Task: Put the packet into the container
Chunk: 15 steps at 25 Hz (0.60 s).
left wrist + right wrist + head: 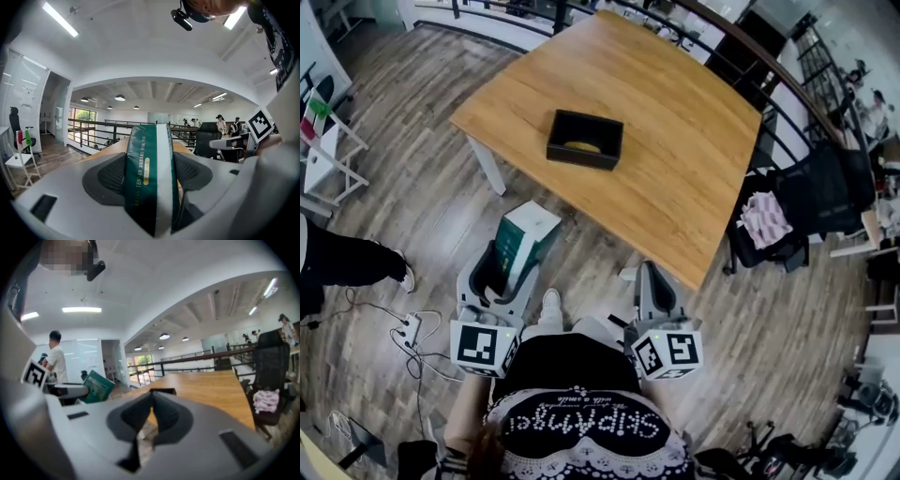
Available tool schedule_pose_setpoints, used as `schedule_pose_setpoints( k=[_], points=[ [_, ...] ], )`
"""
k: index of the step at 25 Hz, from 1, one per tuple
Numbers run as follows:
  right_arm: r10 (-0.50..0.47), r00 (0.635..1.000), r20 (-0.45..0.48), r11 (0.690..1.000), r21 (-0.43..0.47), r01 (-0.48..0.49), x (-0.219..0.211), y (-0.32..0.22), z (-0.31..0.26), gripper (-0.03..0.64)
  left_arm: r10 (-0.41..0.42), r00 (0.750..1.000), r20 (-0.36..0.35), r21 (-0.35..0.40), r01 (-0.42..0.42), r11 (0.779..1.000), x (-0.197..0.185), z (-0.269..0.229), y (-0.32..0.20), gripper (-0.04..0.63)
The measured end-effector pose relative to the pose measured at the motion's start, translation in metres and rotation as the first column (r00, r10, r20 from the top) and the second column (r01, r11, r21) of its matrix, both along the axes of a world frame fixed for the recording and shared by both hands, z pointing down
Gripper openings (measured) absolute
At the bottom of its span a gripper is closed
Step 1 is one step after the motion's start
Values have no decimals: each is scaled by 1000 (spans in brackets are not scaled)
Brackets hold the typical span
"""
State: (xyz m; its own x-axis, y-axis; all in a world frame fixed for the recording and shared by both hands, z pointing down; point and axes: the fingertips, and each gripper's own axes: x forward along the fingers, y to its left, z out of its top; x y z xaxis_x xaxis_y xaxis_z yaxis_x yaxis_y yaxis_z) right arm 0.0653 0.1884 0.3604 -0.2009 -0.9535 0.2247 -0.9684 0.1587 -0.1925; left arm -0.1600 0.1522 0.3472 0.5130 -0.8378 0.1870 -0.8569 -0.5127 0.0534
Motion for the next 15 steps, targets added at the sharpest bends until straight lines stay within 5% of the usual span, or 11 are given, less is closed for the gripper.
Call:
schedule_pose_setpoints(
  k=[15],
  points=[
    [-14, 1000, 14, 998, -56, 14, -13, -39, 18, 37, -30, 1000, 10, -50, 30, 998, -18, 17, -38, 342]
  ],
)
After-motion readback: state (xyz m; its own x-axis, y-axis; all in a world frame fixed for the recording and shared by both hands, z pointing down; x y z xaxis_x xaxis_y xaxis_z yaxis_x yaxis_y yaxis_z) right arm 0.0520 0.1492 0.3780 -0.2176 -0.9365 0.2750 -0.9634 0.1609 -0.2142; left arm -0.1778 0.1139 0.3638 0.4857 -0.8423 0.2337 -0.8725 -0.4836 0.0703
